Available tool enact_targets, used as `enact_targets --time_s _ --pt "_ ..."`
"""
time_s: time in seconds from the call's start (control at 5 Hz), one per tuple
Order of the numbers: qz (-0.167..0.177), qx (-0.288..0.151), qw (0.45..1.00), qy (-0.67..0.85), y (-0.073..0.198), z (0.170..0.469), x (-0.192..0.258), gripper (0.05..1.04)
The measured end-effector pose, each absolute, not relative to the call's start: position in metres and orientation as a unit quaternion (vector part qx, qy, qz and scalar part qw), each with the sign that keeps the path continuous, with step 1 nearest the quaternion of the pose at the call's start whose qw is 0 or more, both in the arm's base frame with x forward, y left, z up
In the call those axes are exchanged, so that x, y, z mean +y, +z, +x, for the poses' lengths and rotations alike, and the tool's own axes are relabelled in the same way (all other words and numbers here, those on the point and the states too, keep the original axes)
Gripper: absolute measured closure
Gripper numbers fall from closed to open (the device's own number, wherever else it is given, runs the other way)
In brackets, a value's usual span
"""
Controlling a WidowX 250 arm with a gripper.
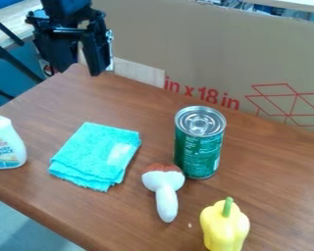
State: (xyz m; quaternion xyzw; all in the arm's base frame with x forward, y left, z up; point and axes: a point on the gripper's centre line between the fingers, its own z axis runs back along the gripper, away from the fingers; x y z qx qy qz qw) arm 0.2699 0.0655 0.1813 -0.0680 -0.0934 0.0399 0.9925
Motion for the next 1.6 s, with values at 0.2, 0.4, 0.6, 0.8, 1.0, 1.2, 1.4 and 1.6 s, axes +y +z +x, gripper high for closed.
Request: enact_targets --time_s 0.2,0.4,0.6,0.8,1.0,1.2,1.4,1.6 --pt "-0.071 -0.084 0.993 0.041 0.175 0.269 0.064 0.082" --pt "-0.048 -0.087 0.995 0.020 0.148 0.267 0.034 0.082" --pt "-0.036 -0.108 0.993 -0.026 0.137 0.269 0.002 0.082" --pt "-0.042 -0.116 0.991 -0.052 0.132 0.270 -0.024 0.082" --pt "-0.046 -0.103 0.992 -0.049 0.117 0.269 -0.037 0.082" --pt "-0.043 -0.094 0.994 -0.031 0.109 0.266 -0.042 0.082" --pt "-0.038 -0.084 0.995 -0.024 0.100 0.258 -0.052 0.082" --pt "-0.038 -0.068 0.997 0.013 0.088 0.249 -0.059 0.082"
